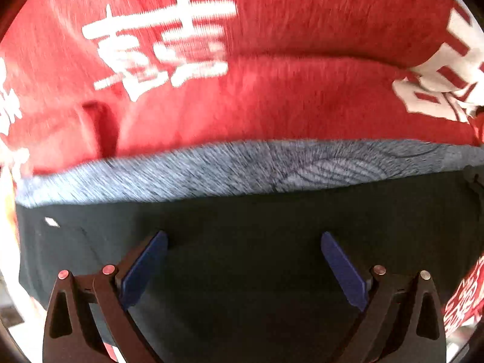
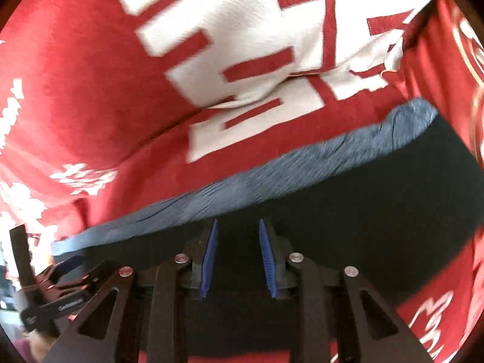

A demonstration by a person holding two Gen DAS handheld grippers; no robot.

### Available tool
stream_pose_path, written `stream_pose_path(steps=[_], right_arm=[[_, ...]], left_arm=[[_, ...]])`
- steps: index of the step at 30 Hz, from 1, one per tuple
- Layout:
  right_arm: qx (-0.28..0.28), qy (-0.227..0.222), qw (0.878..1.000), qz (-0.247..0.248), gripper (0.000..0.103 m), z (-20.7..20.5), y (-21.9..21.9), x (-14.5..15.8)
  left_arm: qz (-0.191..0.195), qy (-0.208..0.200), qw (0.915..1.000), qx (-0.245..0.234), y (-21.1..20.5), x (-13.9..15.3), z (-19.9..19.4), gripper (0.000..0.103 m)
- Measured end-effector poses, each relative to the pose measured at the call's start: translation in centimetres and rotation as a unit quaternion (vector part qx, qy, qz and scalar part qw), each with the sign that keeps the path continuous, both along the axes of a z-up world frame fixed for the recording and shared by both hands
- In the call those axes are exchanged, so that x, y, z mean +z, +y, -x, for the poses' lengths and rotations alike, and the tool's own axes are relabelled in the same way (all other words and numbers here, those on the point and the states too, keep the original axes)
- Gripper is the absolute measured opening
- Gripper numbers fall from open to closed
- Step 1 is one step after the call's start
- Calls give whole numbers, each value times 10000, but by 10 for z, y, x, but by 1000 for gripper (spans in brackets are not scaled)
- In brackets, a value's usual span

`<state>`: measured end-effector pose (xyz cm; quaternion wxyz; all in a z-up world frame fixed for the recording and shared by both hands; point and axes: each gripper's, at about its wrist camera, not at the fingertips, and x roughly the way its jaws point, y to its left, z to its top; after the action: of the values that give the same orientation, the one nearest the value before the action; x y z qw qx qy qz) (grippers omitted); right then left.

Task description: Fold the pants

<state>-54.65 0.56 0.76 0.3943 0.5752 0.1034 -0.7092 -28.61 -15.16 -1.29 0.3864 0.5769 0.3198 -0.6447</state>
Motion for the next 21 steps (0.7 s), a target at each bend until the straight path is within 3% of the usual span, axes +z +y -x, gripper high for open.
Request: stream_pose_path(steps=[4, 9, 12, 17, 21], right_arm=[[-425, 136, 9990, -75, 27, 41, 15, -11], [-1014, 822, 9900, -537, 28, 101, 32, -10], [-1473, 982, 9819, -670, 28, 127, 52, -3], [-1554, 573, 9859, -236, 33, 108, 94, 25], [-1398, 544, 9872, -540, 35, 85, 124, 18]], left_arm=[[288, 86, 9995, -70, 9, 2, 0, 102], [313, -4, 9995, -66, 9, 1, 3, 103], [267, -36, 9996, 57, 7, 1, 3, 103], [-44, 51, 9998, 175, 1, -3, -1, 103], [-82, -58, 9999, 100, -2, -6, 3, 103]])
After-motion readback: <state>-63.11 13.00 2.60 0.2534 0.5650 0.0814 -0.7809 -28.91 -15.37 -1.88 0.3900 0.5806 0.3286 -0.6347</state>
